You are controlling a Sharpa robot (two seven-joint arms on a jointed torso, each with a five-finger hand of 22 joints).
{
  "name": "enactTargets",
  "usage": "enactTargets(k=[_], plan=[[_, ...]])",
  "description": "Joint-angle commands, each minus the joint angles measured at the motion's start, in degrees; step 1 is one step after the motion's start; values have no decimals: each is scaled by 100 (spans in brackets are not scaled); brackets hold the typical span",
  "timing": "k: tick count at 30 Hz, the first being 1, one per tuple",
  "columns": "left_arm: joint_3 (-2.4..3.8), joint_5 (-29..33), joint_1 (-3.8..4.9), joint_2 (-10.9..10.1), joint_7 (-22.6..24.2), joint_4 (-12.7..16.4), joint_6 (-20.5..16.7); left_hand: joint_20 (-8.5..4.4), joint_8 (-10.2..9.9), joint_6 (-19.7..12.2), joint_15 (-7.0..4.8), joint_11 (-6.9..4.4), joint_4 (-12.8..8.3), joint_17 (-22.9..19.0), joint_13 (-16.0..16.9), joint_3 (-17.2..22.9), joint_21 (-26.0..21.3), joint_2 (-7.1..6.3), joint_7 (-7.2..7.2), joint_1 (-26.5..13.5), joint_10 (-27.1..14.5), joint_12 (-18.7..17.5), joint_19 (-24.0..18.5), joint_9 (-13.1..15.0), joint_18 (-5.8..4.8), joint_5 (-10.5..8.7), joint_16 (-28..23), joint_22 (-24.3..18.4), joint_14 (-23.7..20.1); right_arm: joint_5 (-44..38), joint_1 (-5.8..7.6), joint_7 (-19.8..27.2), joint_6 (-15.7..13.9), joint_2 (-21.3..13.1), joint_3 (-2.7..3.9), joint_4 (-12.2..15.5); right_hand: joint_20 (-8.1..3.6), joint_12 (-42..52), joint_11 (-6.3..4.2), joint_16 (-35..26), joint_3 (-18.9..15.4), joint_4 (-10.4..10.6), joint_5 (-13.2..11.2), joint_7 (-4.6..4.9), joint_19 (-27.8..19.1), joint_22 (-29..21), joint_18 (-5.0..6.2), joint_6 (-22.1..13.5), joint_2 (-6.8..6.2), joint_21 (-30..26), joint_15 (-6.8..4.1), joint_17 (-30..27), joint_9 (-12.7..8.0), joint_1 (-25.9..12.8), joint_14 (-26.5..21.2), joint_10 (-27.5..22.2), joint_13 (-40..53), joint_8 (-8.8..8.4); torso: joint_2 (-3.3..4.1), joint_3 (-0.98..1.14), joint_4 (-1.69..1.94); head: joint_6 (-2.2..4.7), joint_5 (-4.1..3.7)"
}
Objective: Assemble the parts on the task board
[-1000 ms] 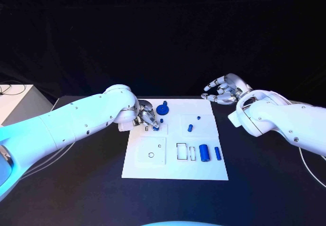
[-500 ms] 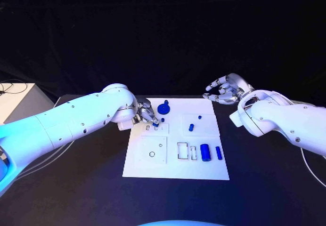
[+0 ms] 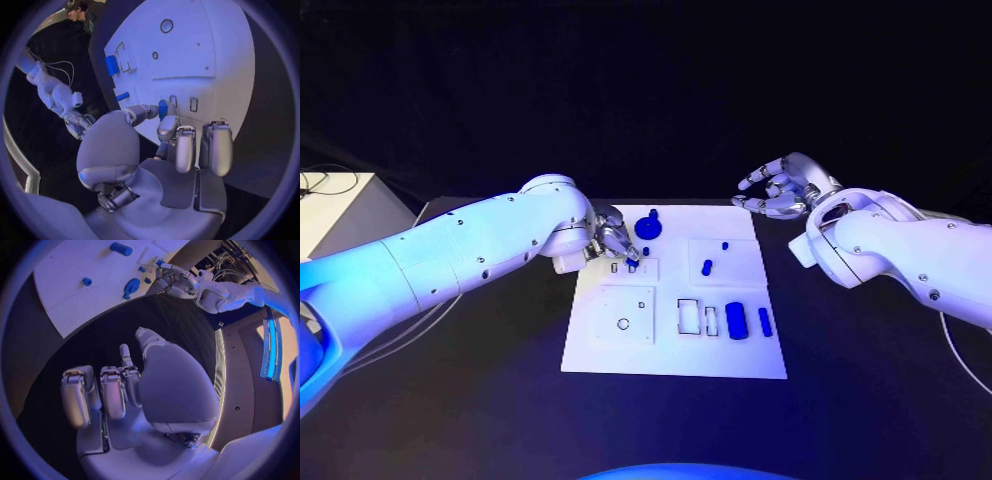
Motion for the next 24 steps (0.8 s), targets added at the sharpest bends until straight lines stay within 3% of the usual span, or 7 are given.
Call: enactTargets(k=[1,24], plan=[[-4,-85,1,26,7,-8,16,-29,23,250,-30,-23,-864,1509,7,820,27,26,-191,-30,-1,-32,19,1448,-101,15,19,430,596,-61,-4,52,8,-2,3,18,-18,-19,-3,37,31,4,37,0,610,1506,-82,-39,2,13,-29,1510,5,-66,607,29,966,8,0,-3,8,-11,1],[-60,-421,-12,30,3,-6,129,-35,49,279,-43,-43,-854,1509,-3,786,27,38,-216,-54,16,-40,22,1489,-102,12,19,434,596,-110,-4,46,-66,-12,4,43,-18,-40,-3,37,38,2,45,0,610,1506,-82,-43,-2,13,-28,1510,8,-73,607,5,943,11,-3,-3,4,-75,18]])
